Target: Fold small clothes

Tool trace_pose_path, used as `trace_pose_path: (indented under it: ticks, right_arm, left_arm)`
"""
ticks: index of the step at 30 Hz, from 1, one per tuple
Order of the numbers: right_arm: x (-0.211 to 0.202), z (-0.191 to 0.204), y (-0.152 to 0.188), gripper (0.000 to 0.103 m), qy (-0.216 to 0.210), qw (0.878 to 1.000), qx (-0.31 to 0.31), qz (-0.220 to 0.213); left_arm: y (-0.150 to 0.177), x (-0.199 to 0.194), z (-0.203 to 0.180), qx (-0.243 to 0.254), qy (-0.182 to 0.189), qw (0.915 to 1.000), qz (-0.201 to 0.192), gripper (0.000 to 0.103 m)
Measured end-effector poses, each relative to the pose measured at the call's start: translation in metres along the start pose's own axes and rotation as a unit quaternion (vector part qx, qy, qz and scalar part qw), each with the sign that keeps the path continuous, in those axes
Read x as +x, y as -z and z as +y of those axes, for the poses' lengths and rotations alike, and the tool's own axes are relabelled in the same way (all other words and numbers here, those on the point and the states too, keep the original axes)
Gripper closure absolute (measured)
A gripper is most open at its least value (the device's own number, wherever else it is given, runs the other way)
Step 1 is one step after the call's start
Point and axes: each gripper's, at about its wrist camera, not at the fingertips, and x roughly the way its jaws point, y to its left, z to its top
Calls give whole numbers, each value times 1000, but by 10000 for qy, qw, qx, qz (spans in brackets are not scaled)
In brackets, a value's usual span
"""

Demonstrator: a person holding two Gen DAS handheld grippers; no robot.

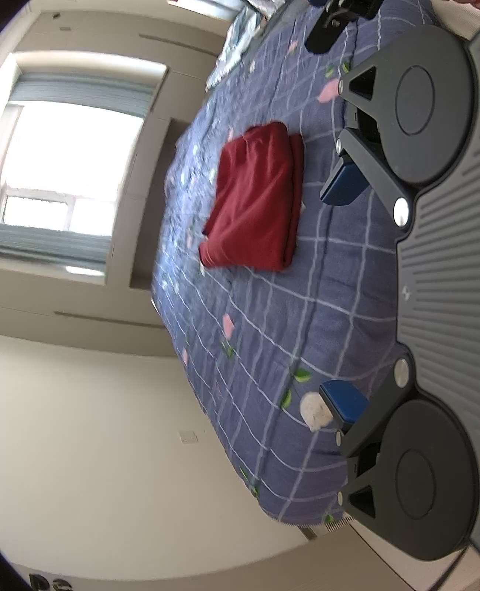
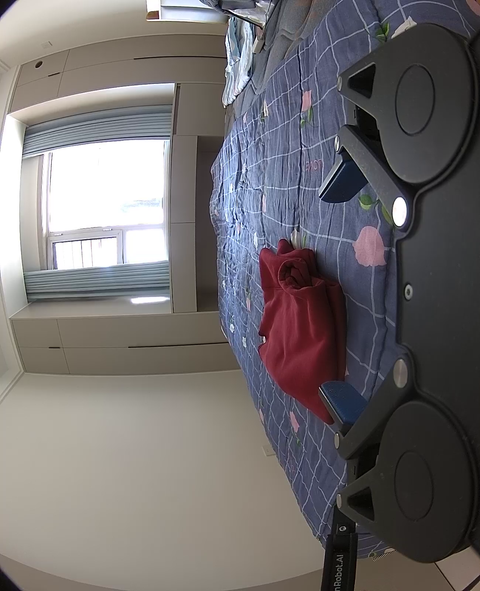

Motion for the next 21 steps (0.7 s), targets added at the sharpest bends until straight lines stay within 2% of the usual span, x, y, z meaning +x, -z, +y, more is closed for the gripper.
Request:
trace_pose_path:
  ticks: [21]
  right_arm:
    - [1,0,3,1,-8,10000,9,27]
  left_arm:
    - [2,1,2,102,-146,9998,119,0]
